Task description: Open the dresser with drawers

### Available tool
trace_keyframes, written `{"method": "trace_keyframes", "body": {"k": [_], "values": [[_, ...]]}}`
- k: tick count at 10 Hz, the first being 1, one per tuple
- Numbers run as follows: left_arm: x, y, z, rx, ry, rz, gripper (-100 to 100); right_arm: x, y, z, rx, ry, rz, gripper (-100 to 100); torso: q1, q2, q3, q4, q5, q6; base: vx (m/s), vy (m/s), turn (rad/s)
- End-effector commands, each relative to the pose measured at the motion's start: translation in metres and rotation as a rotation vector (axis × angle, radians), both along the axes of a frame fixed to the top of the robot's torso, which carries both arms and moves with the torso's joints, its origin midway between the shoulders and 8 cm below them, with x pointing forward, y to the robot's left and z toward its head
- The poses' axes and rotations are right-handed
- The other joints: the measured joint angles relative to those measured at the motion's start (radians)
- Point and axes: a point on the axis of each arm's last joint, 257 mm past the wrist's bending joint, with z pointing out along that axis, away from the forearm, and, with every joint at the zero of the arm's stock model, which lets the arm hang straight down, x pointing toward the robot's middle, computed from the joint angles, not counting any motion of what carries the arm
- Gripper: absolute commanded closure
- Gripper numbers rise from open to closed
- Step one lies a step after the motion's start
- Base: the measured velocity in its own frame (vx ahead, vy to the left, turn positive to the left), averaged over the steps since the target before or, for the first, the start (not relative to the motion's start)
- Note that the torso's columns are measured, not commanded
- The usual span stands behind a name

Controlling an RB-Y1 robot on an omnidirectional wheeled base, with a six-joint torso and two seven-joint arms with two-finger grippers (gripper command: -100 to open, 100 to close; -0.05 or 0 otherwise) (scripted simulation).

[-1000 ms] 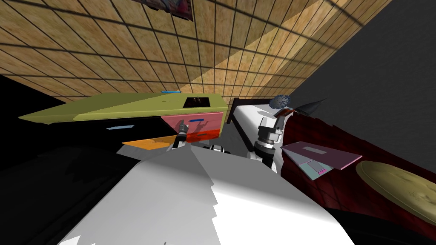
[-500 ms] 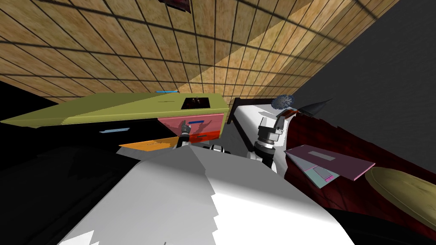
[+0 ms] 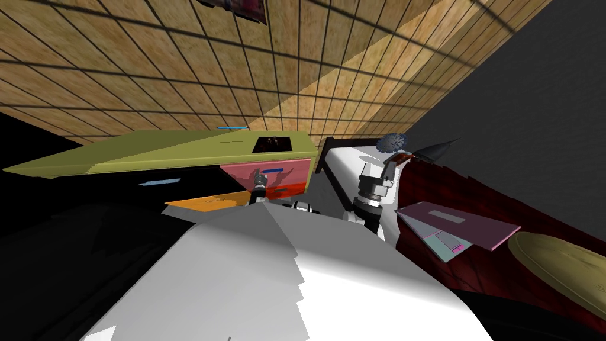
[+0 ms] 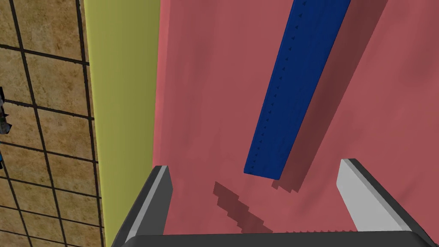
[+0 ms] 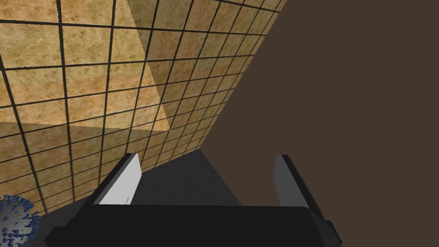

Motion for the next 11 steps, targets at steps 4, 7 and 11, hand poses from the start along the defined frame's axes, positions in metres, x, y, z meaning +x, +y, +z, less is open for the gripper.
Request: {"method": "trace_keyframes", "body": {"k": [4,7,11], "values": [[-0.003,-0.001,0.004,0.000,-0.002,-0.003,100,0.000,0.000,0.000,0.000,0.000,0.000,0,-0.004,0.013,0.008,0.003,-0.001,-0.001,-0.090,-0.040,0.004],[-0.006,-0.001,0.001,-0.003,0.008,-0.002,100,0.000,0.000,0.000,0.000,0.000,0.000,0,-0.004,0.008,0.004,0.004,-0.003,0.000,-0.137,-0.066,0.007],[-0.012,-0.004,0.005,-0.001,0.002,-0.005,100,0.000,0.000,0.000,0.000,0.000,0.000,0,-0.004,0.007,0.004,0.003,-0.002,0.000,-0.144,-0.065,0.005]]}}
